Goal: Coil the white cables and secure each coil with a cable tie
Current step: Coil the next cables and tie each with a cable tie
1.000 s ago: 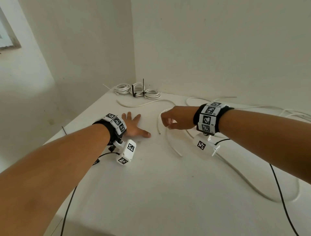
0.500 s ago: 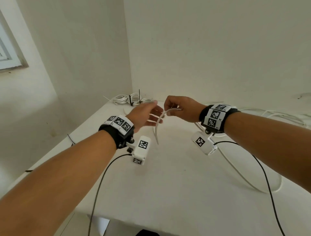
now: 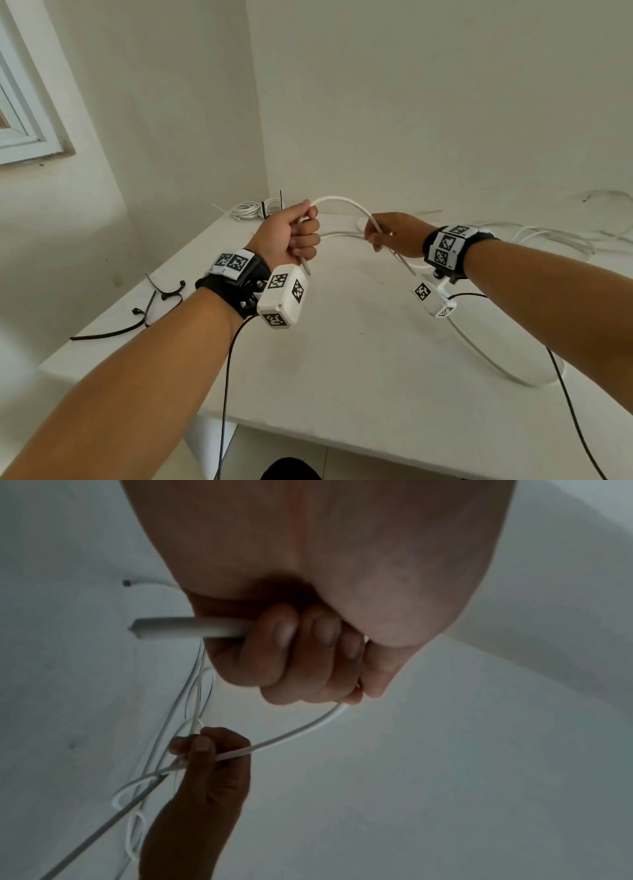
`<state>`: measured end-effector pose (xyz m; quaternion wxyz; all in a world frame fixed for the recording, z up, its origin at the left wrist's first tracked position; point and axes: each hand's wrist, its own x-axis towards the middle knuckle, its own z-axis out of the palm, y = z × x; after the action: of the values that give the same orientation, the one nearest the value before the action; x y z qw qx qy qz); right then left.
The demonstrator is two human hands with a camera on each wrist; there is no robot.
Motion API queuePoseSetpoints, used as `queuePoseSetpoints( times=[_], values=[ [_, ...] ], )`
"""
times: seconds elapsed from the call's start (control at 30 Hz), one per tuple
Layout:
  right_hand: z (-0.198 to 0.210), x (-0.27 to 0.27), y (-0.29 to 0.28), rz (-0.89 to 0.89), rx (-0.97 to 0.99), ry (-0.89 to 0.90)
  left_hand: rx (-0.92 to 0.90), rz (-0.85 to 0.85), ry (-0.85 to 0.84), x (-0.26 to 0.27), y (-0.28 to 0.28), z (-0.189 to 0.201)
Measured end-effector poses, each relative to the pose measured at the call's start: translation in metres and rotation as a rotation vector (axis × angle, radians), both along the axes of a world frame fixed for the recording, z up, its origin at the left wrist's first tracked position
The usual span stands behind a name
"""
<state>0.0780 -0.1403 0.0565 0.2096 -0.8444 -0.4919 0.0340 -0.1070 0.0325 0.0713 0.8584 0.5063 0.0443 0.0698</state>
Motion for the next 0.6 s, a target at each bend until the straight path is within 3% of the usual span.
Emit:
queuePoseSetpoints(
  times=[0.13,0.3,0.5,0.6],
  values=[
    [-0.008,-0.007,0.004,-0.04,0.116,0.203,-0.075,-0.087,-0.059,0.001,-0.016,0.002],
    [-0.011,-0.024,-0.002,-0.01,-0.106,0.015,-0.094,-0.194,-0.216,0.011,-0.045,0.02],
    [-0.02,-0.048,-0.017,0.067,-0.114,-0.004,0.003,0.078,-0.314,0.034,-0.056,0.025],
    [-0.019,-0.056,-0.031,0.069,-0.098,0.0,0.18,0.176,-0.287,0.043,-0.063,0.016]
  ],
)
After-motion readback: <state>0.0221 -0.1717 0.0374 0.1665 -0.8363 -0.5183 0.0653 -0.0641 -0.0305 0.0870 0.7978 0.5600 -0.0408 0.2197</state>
